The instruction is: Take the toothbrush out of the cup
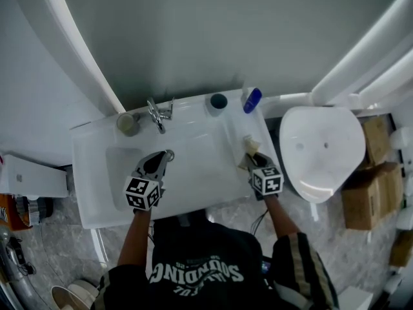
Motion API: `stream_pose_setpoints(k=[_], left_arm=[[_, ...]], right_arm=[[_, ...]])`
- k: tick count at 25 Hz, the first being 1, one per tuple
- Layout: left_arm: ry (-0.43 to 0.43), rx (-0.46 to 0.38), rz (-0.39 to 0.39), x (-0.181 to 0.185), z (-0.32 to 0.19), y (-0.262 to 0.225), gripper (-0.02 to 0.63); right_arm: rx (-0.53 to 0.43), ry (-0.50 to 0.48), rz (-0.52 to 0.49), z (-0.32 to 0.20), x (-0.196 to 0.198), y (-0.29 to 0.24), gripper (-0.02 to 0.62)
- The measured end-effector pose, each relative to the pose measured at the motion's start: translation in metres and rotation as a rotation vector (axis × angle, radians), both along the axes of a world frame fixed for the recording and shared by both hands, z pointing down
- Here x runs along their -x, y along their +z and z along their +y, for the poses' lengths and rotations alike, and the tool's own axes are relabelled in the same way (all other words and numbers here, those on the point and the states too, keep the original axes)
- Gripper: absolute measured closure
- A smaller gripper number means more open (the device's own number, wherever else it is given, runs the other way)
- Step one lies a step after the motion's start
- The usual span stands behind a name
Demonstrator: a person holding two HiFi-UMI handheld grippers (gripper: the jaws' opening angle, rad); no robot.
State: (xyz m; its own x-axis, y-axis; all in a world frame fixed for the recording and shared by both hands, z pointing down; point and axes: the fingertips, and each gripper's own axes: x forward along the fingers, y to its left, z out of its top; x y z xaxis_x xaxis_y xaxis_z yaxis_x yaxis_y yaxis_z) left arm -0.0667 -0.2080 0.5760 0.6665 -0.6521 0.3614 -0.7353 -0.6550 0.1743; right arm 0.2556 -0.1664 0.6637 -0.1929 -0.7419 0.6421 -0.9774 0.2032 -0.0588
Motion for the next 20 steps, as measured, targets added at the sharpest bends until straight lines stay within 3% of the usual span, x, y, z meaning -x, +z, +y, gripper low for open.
stream_pose_setpoints(k=[6,14,20], left_arm=[[-0.005,0.02,-0.017,-0.001,0.003,0.007,0.607],[-0.061,0.039,-0.033,0.02,0.004,0.01,0.607],[-0.107,0.05,-0.04,0.037,0.008,0.012,0.607]], right_arm=[[0.204,-0.082,0.04,0.006,-0.007,0.045,0.524],[0.253,-0.099,0.048,-0.026,-0.006,0.074,0.523],[0.349,-0.092,0.061,-0.032,-0.009,0.104,0.523]])
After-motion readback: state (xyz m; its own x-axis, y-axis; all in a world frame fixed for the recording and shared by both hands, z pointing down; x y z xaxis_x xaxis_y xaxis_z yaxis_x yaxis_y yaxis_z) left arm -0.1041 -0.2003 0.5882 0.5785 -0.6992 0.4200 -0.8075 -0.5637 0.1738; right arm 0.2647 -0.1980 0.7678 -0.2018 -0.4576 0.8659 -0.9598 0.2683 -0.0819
